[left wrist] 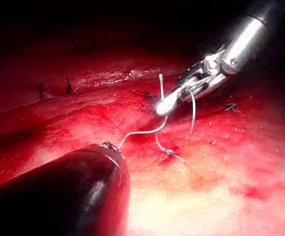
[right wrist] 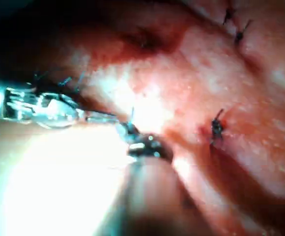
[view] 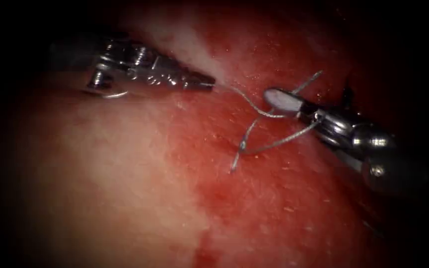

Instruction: Wound Closure

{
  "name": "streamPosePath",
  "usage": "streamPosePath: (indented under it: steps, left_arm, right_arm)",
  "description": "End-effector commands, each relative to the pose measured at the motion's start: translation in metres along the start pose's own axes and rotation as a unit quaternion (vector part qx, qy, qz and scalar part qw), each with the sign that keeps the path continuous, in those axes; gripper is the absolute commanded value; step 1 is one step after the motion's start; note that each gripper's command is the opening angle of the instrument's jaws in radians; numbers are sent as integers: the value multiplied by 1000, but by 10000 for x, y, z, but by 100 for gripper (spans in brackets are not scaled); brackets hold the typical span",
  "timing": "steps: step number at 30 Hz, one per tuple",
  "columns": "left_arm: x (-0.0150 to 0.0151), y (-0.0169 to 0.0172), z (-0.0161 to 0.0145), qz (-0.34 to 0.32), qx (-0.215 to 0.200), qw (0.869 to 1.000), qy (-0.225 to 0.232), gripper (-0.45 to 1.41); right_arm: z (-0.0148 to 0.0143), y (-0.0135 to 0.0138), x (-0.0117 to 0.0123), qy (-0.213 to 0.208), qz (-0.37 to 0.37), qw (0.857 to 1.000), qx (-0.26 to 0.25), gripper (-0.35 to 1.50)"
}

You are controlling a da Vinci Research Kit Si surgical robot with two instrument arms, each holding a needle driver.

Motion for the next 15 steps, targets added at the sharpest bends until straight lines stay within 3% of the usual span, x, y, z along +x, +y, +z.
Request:
streamPosePath:
  steps: [1, 10, 15]
  left_arm:
    - [-2, -7, 10, -2, -2, 1000, -3, -45]
    - [-30, -57, 27, -43, -1, 999, -15, -45]
    - [-42, -93, 33, -80, 1, 997, -14, -45]
  right_arm:
    - [5, -10, -7, -3, -14, 1000, 4, -35]
    - [4, -19, -23, -27, -81, 996, 32, -35]
    - [6, -18, -46, -56, -113, 991, 52, -35]
